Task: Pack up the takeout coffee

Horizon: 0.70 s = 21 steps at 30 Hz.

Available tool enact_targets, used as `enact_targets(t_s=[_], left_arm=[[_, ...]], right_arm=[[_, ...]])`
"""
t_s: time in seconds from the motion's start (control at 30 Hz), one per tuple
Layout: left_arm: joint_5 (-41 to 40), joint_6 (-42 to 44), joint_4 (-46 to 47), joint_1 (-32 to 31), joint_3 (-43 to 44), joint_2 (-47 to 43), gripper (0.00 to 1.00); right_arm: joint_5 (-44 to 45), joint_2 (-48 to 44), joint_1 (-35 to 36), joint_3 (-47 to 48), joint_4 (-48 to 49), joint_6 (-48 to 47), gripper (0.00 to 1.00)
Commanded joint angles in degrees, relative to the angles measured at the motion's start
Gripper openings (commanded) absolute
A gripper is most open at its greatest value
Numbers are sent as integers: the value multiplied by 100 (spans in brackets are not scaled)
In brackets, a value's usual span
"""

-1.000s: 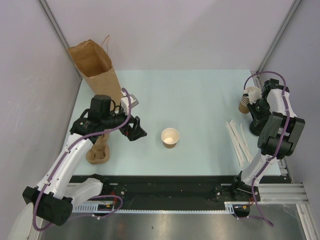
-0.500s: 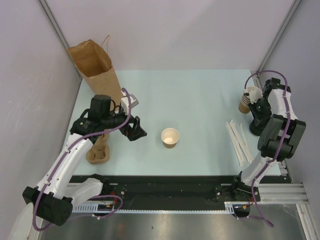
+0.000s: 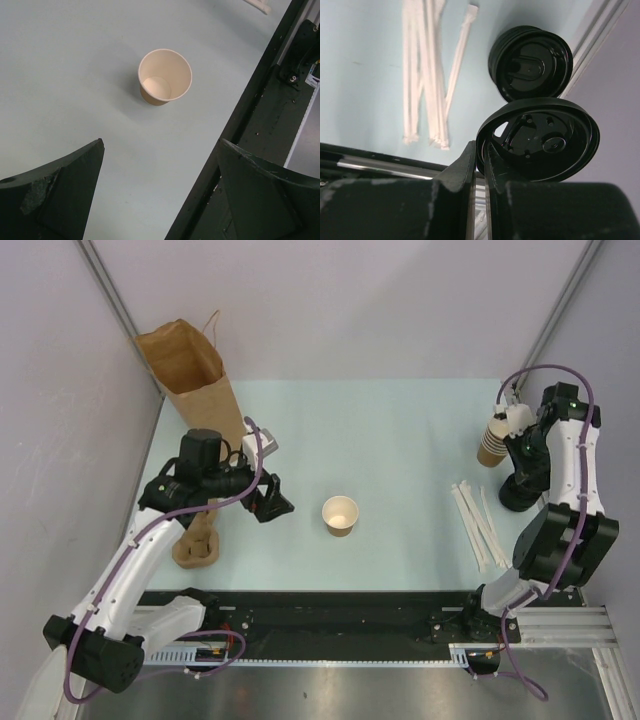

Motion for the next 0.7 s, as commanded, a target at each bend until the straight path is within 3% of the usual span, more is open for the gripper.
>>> enact_targets(t_s=[0.0,0.07,0.2,0.37,0.53,0.6,0.67], left_arm=[[284,403,135,-45,58,-448,99],[425,552,250,-45,-30,-615,99],[846,973,329,-45,-232,-1072,99],[1111,975,934,-45,-522,-1494,99],[874,27,2997,-62,-1198,-2073,98],[708,-368,3936,-194,-1576,-2163,98],[410,-458,4229,-421,-1630,-2058,96]], right_arm=[[-731,-801,362,212,-850,274,0],[-987,-1012,825,132,-1070,432,0],[-2392,-1286,1793,421,-1633,616,0],[-3935,-1277,3217,738,-1616,934,0],[-5845,-1066,3184,880,-1616,723,0],[-6786,-1057,3271,678,-1187,1125,0],[-7770,-952,3298,520,-627,1538,0]])
